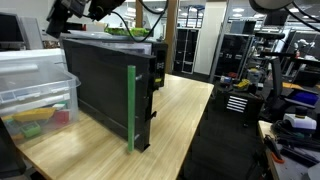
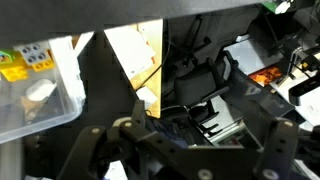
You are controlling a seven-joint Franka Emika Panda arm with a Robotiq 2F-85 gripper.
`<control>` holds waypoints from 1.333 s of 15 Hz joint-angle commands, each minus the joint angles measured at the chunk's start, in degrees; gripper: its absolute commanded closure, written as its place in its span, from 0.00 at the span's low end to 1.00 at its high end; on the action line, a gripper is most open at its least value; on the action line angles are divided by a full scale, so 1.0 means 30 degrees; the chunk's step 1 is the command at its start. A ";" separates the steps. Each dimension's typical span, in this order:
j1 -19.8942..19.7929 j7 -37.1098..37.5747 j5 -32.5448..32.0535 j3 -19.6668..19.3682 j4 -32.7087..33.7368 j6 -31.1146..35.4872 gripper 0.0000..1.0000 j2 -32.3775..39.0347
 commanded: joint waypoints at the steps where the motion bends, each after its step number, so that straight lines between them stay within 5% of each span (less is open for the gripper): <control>1: 0.0623 0.1871 -0.1663 -0.1346 -0.0387 0.0776 0.00 -0.0635; 10: 0.2205 0.7190 -0.4019 -0.3456 -0.0680 -0.1242 0.00 -0.1139; 20: 0.1483 1.3323 -0.3238 -0.4434 -0.3066 -0.3100 0.00 -0.2321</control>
